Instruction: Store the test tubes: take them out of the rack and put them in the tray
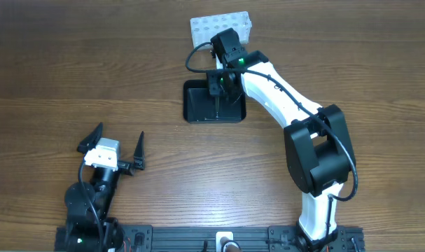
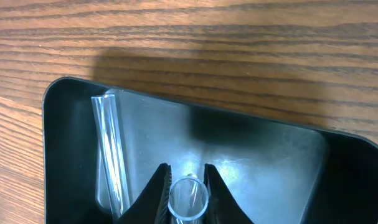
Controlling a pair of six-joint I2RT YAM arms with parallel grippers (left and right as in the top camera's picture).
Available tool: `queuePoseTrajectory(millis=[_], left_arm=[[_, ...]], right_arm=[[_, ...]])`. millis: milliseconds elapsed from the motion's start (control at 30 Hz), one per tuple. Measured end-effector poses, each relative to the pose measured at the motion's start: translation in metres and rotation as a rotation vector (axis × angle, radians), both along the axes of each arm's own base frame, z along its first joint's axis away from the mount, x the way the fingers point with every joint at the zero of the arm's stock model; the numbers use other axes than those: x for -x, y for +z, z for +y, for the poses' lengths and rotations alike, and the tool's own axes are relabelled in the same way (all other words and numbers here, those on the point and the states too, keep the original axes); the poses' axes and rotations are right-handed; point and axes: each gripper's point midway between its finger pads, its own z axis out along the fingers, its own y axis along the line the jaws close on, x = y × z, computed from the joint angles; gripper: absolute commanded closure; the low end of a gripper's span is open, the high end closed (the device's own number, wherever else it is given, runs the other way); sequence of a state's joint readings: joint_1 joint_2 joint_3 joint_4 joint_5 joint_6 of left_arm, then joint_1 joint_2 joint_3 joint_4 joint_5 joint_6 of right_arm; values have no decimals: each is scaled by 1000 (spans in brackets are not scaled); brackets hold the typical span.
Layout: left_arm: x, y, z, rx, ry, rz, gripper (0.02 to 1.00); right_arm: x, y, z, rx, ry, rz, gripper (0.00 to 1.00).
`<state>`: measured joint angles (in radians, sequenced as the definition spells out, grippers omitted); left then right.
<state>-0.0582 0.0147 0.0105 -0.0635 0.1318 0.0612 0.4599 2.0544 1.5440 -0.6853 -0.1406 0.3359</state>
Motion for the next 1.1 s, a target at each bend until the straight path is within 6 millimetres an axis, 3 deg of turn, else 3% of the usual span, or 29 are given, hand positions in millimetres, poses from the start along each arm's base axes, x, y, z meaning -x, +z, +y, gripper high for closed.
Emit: queuePoseTrajectory(millis=[300, 600, 733, 833, 900, 967, 1067, 1100], left_arm=[[0, 0, 0, 0, 0, 0, 18], [0, 0, 0, 0, 0, 0, 18], [0, 0, 0, 0, 0, 0, 18], [0, 0, 0, 0, 0, 0, 20], [0, 0, 0, 0, 0, 0, 18], [0, 0, 0, 0, 0, 0, 18], [0, 0, 0, 0, 0, 0, 18], [0, 0, 0, 0, 0, 0, 18]], right_arm=[[1, -10, -4, 25, -7, 12, 766], [5, -22, -7, 43, -6, 37, 748], [5, -22, -7, 47, 7, 34, 627], [9, -22, -9, 69, 48, 44, 590], [9, -14, -9, 77, 78, 30, 568], [3, 6, -7, 68, 111, -25, 535], [-14, 54, -3, 44, 135, -175, 478], [-23, 81, -4, 36, 130, -262, 459]])
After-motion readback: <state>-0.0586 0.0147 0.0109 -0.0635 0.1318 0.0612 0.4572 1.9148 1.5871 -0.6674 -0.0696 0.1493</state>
